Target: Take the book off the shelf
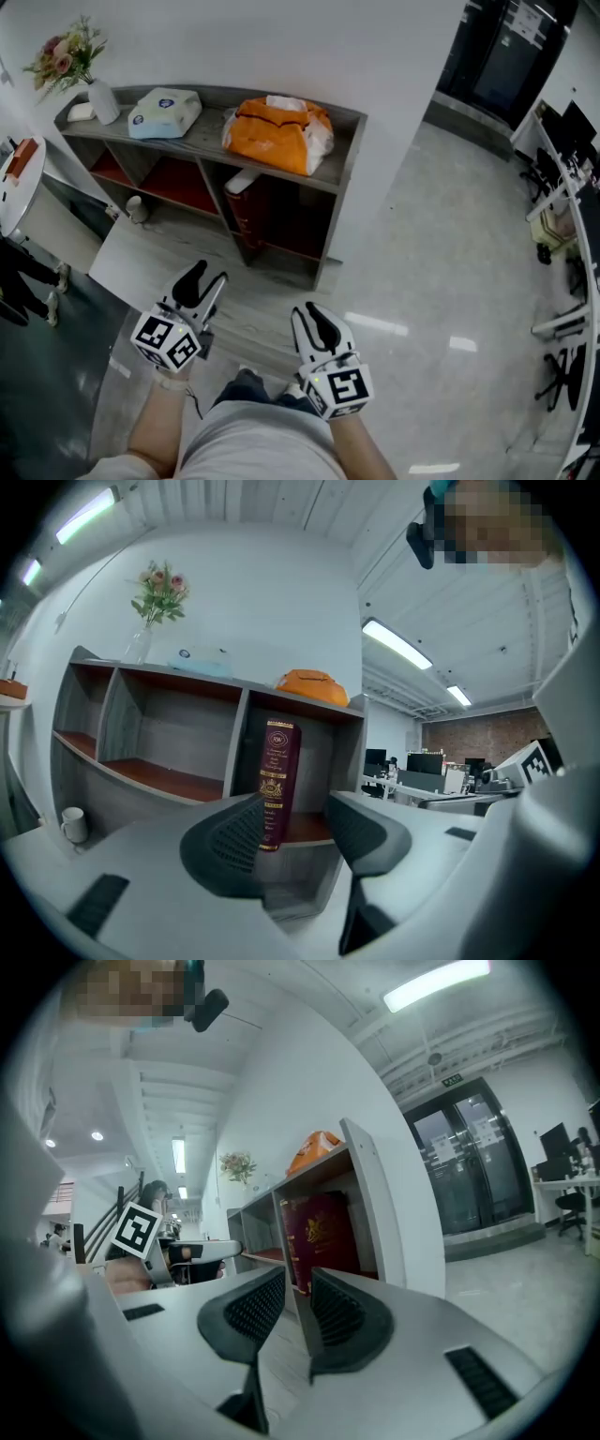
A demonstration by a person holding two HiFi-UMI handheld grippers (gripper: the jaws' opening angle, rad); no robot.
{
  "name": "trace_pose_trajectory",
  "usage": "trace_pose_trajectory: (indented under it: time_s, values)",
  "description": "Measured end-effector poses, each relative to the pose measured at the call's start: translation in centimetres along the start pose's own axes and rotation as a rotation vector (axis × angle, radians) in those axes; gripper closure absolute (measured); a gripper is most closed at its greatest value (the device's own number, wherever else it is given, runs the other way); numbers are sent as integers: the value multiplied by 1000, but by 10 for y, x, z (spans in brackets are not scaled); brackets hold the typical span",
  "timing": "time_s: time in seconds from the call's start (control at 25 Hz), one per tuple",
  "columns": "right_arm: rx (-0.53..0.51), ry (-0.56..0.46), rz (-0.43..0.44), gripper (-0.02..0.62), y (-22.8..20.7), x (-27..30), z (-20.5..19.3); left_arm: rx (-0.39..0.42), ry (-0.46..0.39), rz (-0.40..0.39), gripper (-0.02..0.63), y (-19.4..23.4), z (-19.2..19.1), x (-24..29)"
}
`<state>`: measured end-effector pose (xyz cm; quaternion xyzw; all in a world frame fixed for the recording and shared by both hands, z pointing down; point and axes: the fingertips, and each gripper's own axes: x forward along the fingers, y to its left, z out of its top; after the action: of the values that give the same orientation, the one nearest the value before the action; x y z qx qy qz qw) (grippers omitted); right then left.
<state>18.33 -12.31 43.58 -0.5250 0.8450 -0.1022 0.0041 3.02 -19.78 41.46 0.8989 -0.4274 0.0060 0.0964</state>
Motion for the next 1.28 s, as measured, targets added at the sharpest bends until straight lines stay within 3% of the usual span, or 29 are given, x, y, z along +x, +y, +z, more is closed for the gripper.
trace_pose_trajectory:
  time_s: [0.44, 0.68, 1.04, 1.28]
  values:
    - [23, -17, -244, 511, -31, -23, 2, 26, 41, -91, 327, 17, 4, 80]
    - [25, -9, -343, 511, -36, -32, -3, 70, 34, -73, 296, 32, 5, 113]
    - [28, 0, -444, 512, -33, -42, -11, 103, 55, -146, 295, 31, -5, 150]
    - [38, 3, -491, 511, -34, -49, -13, 98, 69, -147, 322, 35, -10, 161]
